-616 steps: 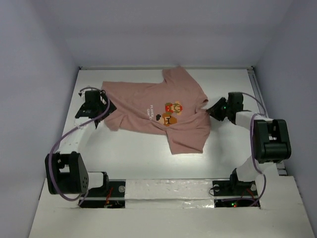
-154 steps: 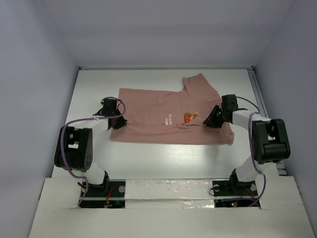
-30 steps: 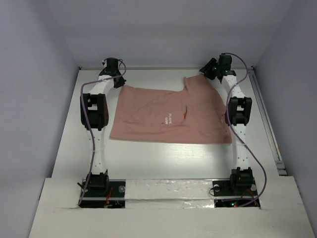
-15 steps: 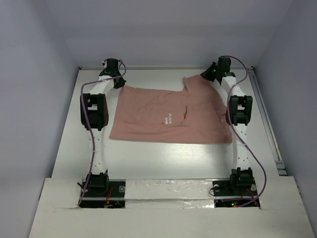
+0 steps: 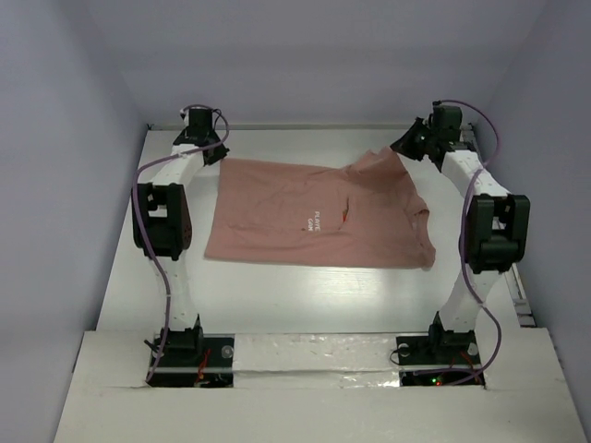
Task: Fold and stack the t-shirts
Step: Fold the tshirt
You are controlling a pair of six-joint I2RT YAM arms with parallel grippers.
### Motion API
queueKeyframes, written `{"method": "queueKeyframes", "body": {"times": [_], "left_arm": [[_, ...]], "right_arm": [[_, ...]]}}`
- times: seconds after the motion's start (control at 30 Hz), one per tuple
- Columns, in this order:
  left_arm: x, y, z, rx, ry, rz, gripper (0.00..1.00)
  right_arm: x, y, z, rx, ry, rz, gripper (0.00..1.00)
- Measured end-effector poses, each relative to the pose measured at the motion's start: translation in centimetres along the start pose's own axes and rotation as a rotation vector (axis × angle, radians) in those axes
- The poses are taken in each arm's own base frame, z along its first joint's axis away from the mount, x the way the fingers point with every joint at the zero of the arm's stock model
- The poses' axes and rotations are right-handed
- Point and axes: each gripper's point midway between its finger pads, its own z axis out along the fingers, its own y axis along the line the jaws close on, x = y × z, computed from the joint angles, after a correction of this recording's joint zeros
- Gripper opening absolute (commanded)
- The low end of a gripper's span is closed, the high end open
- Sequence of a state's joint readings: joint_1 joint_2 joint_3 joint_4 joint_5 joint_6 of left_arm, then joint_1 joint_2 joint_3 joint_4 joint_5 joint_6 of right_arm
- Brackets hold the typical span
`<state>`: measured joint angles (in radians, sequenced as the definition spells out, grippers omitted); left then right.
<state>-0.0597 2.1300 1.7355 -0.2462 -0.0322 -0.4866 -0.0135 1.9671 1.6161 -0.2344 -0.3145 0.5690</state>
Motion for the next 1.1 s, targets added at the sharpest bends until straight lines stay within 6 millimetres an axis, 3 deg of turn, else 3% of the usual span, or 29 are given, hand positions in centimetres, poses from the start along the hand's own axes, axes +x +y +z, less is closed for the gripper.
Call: {"method": "queueKeyframes", "body": {"times": [0.13, 0.27, 0.43, 0.67, 0.87, 1.03, 1.1], "left_arm": [[-0.6, -0.1, -2.7, 0.019, -0.031, 0.005, 0.00], [-0.4, 0.2, -4.4, 0.026, -0.048, 0.010, 0.00], [1.7, 1.7, -5.3, 0.009, -0.024, 0.017, 0.00], [5.4, 4.1, -5.7, -0.032, 0.040, 0.026, 0.00], [6.1, 4.6, -6.8, -0.027, 0.037, 0.027, 0.00], [8.0, 6.0, -7.6, -0.043, 0.059, 0.027, 0.00], [9.3, 7.0, -7.4, -0.063, 0.084, 0.027, 0.00]], "right_arm": [[2.5, -0.5, -3.3, 0.015, 0.014, -0.002, 0.00], [6.3, -2.3, -6.0, 0.057, 0.065, 0.009, 0.00], [10.1, -3.7, -10.1, 0.095, 0.079, 0.009, 0.00], [13.1, -5.4, -14.3, 0.154, 0.051, 0.011, 0.00], [14.7, -6.3, -17.1, 0.190, 0.027, 0.022, 0.00], [19.9, -9.7, -18.0, 0.289, 0.129, 0.106, 0.09], [22.6, -11.2, -18.3, 0.340, 0.196, 0.152, 0.19]]}}
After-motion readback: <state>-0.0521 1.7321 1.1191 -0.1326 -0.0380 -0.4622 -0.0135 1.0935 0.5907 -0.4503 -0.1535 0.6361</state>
